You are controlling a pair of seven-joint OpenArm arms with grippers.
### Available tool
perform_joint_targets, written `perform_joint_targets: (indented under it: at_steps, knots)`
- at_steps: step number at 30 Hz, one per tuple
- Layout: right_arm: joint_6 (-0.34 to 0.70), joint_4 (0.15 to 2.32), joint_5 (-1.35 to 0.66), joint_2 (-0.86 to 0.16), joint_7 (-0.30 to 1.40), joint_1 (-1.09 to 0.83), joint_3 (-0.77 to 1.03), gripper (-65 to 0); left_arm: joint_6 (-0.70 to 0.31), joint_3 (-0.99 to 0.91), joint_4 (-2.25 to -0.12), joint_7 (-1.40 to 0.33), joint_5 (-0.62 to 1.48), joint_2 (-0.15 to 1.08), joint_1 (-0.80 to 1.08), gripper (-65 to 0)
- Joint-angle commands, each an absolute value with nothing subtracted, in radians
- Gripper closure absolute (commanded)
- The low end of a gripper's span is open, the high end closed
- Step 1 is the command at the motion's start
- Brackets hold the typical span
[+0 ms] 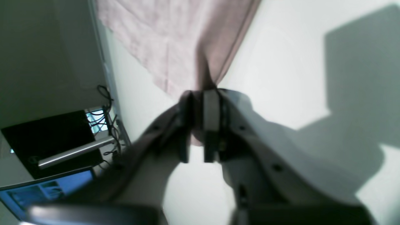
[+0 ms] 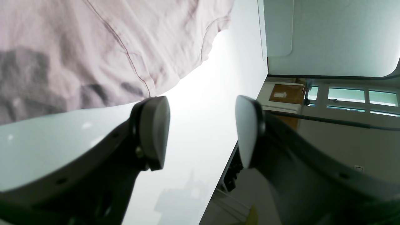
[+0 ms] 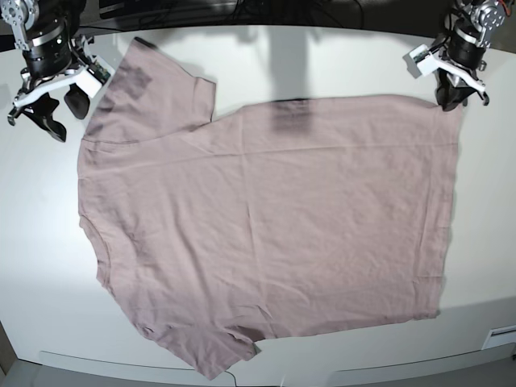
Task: Fold the T-shirt properly
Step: 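Close the left gripper on the shirt's shoulder edge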
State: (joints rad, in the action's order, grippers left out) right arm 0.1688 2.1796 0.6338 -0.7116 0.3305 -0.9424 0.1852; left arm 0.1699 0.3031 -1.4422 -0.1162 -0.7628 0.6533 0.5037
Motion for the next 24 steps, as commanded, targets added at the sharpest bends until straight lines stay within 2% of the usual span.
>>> perform_joint_targets:
  at_steps: [1,9,12,14,19,24]
  knots:
    - [0.149,2.199,0.644,-0.723,0.322,-0.948,0.194,-34.1,0.180,0.296,-1.448,-0.113,-0.754,0.660,0.479,0.0]
    - [0.149,2.199,0.656,-0.723,0.317,-0.948,0.194,-34.1,0.181,0.296,-1.448,-0.102,-0.755,0.660,0.480,0.0]
    - [0.171,2.199,0.612,-0.723,0.407,-0.950,0.194,-34.1,0.181,0.296,-1.448,-0.105,-0.754,0.653,0.482,0.0]
    - [0.247,2.199,0.575,-0.724,0.453,-0.950,0.194,-34.1,0.181,0.296,-1.448,-0.104,-0.755,0.642,0.484,0.0]
    - [0.564,2.199,0.433,-0.723,0.449,-0.950,0.194,-34.1,0.181,0.296,-1.448,-0.097,-0.758,0.627,0.485,0.0]
    - [0.698,2.199,0.437,-0.726,0.421,-0.950,0.194,-34.2,0.181,0.296,-1.448,-0.096,-0.758,0.627,0.485,0.0]
